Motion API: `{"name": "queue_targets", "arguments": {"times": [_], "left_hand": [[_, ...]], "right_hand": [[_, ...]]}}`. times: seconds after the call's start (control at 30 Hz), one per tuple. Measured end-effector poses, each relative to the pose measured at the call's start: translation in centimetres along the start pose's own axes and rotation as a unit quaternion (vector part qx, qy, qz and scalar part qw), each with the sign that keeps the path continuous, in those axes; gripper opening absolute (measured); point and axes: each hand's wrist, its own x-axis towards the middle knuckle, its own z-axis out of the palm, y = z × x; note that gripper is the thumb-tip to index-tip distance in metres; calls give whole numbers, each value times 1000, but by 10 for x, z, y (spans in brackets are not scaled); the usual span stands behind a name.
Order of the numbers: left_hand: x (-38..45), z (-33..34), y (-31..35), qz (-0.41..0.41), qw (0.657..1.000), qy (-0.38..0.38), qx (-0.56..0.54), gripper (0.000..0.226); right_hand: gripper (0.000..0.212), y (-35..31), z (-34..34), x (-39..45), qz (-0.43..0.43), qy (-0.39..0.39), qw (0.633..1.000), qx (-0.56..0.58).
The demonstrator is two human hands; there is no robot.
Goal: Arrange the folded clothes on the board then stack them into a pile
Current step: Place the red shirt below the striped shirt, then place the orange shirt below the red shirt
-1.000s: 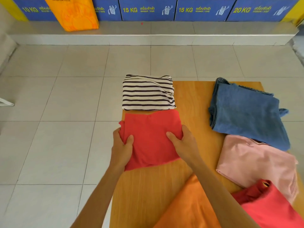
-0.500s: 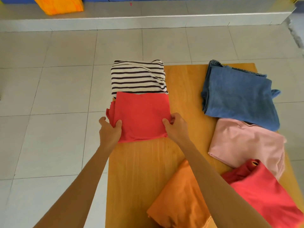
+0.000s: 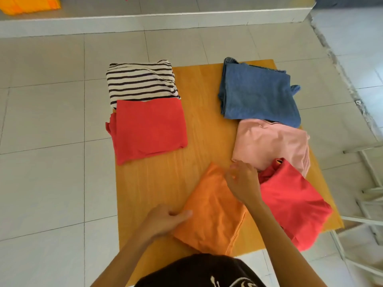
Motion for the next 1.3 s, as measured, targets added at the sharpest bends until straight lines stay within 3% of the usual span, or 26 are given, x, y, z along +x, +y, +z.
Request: {"name": "queue_targets", "arguments": {"times": [0.1,0.27,0.43,0.53,0.6,0.87,1.1,1.3], "left_hand": [[-2,35,-1,5,996,-4,89,77],[-4,50,-1,32,999,6,28,52],[-14,29,-12,49,982,18,-184,52],[-17,6,-24,40,947,76,-308,59],[-18,-15,-32,40,934,128,-332,60],[8,-96,-31,69,904,333,-259,74],[42,-109,-26,32,916,362,-168,59],[44,-107,-34,37,914,370,-164,61]], "right_hand": [[75,21,2,-11,-1,-61,994,-87],[57,11,1,-17,-21,-140,979,-147],[41,-4,-2,-15,-44,-181,979,-77],[39,-20,-1,-25,-42,-164,986,7],[40,-37,0,-31,-37,-156,986,52],[26,-120,32,-17,-70,-141,977,141],[30,-121,68,-2,-3,-167,981,103],[29,-113,67,-3,-15,-165,984,70]]}}
